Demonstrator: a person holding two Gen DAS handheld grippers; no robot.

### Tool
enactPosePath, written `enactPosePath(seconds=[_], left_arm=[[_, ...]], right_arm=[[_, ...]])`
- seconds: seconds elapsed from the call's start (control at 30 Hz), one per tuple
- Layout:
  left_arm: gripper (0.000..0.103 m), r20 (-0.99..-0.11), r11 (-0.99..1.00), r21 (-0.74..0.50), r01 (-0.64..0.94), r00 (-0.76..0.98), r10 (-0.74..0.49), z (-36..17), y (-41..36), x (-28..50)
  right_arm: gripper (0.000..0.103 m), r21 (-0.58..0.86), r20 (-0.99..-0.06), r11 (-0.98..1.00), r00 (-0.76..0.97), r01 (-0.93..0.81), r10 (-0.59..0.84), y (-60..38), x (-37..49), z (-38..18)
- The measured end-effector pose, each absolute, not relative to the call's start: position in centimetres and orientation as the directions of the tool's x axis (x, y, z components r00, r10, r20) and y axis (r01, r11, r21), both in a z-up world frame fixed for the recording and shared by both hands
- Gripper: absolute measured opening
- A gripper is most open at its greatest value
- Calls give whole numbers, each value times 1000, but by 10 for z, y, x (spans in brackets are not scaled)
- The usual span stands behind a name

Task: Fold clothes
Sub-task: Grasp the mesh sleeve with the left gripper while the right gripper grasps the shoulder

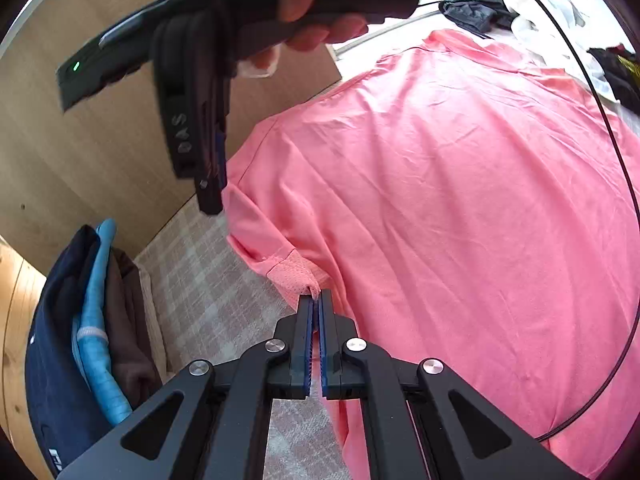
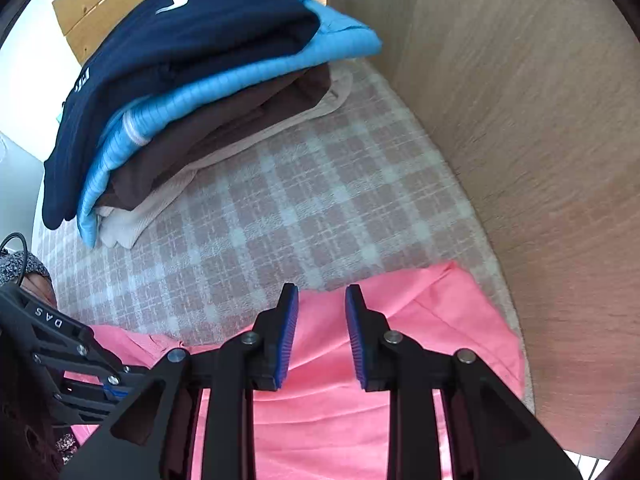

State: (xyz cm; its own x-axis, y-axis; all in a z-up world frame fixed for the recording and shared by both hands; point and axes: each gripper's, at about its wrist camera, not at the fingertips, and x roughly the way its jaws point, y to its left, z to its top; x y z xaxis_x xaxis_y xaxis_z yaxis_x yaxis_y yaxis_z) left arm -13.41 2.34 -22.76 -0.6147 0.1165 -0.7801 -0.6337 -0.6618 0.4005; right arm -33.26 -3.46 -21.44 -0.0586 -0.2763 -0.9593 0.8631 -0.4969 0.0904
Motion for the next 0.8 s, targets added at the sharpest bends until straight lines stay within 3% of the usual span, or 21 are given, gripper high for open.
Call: enactPosePath(seconds=[0.17, 0.2, 0.27, 0.37, 0.5, 0.6, 0.63, 0.8], left_arm=[[2, -777, -602, 438, -668, -618, 120, -237, 45, -129], [2, -778, -590, 443, -675, -617, 122, -238, 49, -129], [2, -778, -567, 452, -689, -615, 127, -242, 56, -128], [2, -782, -549, 451, -704, -608, 137, -251, 65, -133], [2, -781, -542, 451, -709, -607, 144, -253, 68, -130], [2, -781, -538, 452, -711, -607, 145, -253, 69, -132], [2, -781, -537, 454, -711, -607, 145, -253, 70, -133], [2, -784, -540, 450, -711, -604, 143, -254, 70, -132]], right_arm=[[24, 70, -977, -473, -34, 878, -208, -19, -315, -228], [21, 54, -981, -473, -41, 879, -188, -12, -312, -230], [7, 52, -985, -490, -37, 870, -171, 8, -309, -228], [7, -2, -990, -540, -80, 841, -120, 34, -309, -224], [8, 19, -969, -582, -127, 813, -210, 42, -311, -203], [21, 51, -954, -502, -106, 863, -279, 22, -301, -192], [26, 48, -957, -469, -94, 882, -275, 13, -298, -195], [26, -16, -981, -355, -83, 935, -174, -33, -291, -220]])
